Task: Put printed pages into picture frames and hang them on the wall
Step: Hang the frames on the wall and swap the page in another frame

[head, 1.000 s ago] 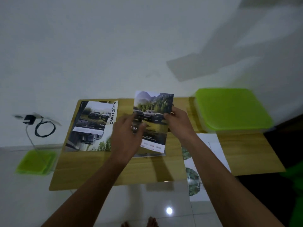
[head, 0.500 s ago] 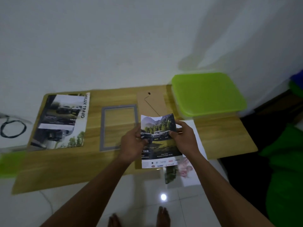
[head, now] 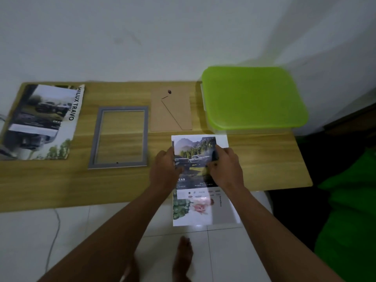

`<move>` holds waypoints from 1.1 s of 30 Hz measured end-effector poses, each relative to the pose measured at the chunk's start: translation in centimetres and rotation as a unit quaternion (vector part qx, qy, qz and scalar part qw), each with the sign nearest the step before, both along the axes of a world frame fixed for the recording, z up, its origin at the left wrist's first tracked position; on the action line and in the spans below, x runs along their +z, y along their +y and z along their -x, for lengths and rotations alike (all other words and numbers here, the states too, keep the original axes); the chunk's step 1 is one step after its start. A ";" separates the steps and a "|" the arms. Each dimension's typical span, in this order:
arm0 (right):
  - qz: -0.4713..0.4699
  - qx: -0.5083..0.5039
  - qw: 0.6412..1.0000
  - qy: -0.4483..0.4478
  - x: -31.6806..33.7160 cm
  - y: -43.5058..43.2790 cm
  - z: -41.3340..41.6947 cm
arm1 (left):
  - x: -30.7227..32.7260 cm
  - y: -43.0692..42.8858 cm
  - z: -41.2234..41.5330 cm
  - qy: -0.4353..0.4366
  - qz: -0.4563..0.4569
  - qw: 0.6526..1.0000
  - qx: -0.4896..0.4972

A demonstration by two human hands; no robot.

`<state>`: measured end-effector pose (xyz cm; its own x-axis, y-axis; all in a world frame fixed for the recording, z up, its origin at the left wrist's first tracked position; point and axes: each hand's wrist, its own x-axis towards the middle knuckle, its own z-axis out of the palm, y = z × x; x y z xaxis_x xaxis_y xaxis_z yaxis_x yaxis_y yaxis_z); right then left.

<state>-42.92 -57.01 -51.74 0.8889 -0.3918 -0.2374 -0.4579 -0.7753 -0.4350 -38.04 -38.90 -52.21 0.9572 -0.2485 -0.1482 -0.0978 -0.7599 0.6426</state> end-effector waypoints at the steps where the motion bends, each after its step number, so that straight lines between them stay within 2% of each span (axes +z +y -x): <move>1: 0.026 0.033 0.999 0.001 -0.1 -0.1 0.1 | -0.3 -0.1 0.0 -0.021 -0.030 0.999 -0.012; 5: 0.074 0.135 0.987 0.046 -0.9 -0.8 0.2 | -0.7 -0.4 0.2 -0.090 -0.104 0.983 -0.121; 8: 0.082 0.148 0.984 0.051 -1.3 -1.1 0.2 | -0.7 -0.6 0.2 -0.114 -0.150 0.965 -0.182; 13: 0.088 0.166 0.981 0.048 -0.5 -0.9 0.1 | -0.4 -0.3 0.1 -0.131 -0.175 0.951 -0.220; 19: 0.072 0.195 0.978 0.030 2.7 1.7 -2.4 | 1.5 2.0 -1.9 -0.104 -0.068 0.982 -0.141; 27: 0.063 0.244 0.968 0.019 7.4 11.7 -10.1 | 5.1 14.2 -8.1 -0.141 -0.100 0.983 -0.058; 33: 0.059 0.270 0.961 0.021 8.2 22.1 -16.5 | 6.0 25.5 -13.5 -0.132 -0.092 0.987 -0.005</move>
<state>-26.41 -34.89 -43.59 0.9610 0.0968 -0.2590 0.0093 -0.9475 -0.3195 -24.50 -13.37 -46.16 0.9662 -0.2502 0.0617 -0.2511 -0.8599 0.4444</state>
